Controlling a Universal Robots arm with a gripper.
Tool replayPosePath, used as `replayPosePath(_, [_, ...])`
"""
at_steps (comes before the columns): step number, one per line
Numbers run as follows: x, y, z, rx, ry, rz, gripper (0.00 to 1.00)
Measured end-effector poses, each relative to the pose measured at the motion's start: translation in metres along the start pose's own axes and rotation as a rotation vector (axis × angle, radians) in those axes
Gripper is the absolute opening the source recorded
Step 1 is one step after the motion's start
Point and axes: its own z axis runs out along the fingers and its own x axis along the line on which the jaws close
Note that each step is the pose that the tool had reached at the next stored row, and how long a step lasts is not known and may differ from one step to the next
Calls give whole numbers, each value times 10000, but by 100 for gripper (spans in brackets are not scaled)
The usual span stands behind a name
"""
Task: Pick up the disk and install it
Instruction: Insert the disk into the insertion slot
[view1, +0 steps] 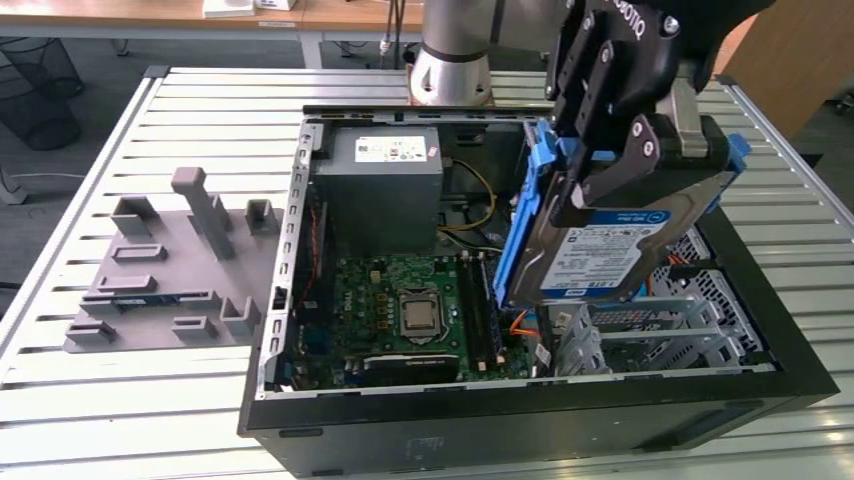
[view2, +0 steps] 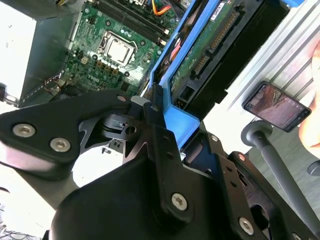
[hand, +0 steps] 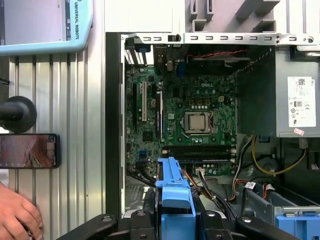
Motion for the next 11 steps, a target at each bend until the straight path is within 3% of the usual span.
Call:
replayPosePath(7, [11,-184,40,0,3,5,36])
replayPosePath(11, [11,-200,42,0,5,6,36])
